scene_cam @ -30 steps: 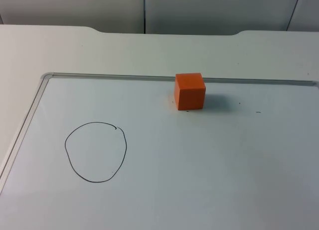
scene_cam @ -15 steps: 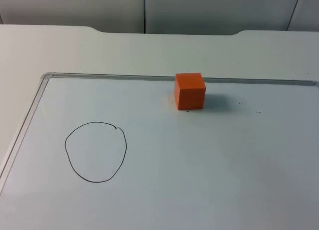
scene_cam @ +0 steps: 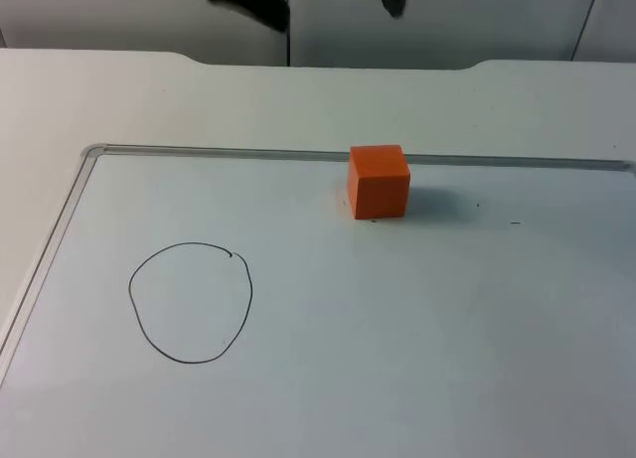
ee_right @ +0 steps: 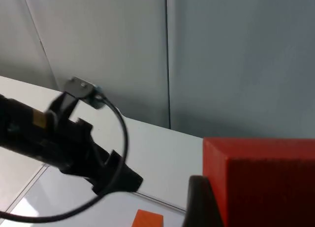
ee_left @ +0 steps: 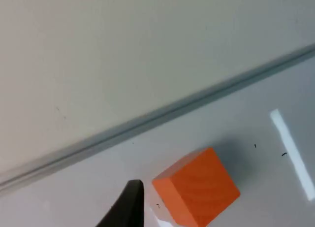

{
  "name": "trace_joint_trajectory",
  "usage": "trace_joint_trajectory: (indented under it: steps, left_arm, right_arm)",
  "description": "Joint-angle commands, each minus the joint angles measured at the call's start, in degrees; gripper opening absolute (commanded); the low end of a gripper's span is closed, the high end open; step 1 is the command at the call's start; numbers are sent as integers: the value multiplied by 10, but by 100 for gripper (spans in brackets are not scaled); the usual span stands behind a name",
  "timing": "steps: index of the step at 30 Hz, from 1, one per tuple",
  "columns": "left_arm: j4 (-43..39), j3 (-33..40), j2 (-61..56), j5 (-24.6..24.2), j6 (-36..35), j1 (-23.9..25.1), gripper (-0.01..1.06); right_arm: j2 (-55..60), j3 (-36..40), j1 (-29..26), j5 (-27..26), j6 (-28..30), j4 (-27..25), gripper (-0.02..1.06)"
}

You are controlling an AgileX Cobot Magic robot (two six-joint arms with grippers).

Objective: Pick up one cube with the left hand and another cube with the right hand. First place the cube in the right hand at the target position, then stack the cube in the left hand on top.

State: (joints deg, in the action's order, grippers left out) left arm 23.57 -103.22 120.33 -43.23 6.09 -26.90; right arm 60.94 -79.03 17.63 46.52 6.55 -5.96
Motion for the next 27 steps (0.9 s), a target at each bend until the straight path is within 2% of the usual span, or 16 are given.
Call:
trace_joint_trajectory:
  steps: [1, 3, 6, 12, 20, 27]
  left_arm:
    - [-34, -84, 69, -66, -81, -29, 104]
    - [-36, -99, 77, -74, -93, -30, 104]
    - [-70, -180, 140, -125, -153, -36, 104]
    - [-119, -239, 188, -166, -230, -38, 104]
    - [-143, -249, 214, -163, -277, -41, 104]
    - [-133, -249, 236, -169, -287, -42, 104]
  right_arm:
    - [-3, -5, 2, -4, -2, -3, 0]
    - [-3, -5, 2, -4, -2, -3, 0]
    - [-3, -5, 2, 5, -2, -3, 0]
    - [-3, -5, 2, 13, -2, 2, 0]
    - [-3, -5, 2, 16, -6, 17, 0]
    - [-3, -5, 2, 15, -6, 16, 0]
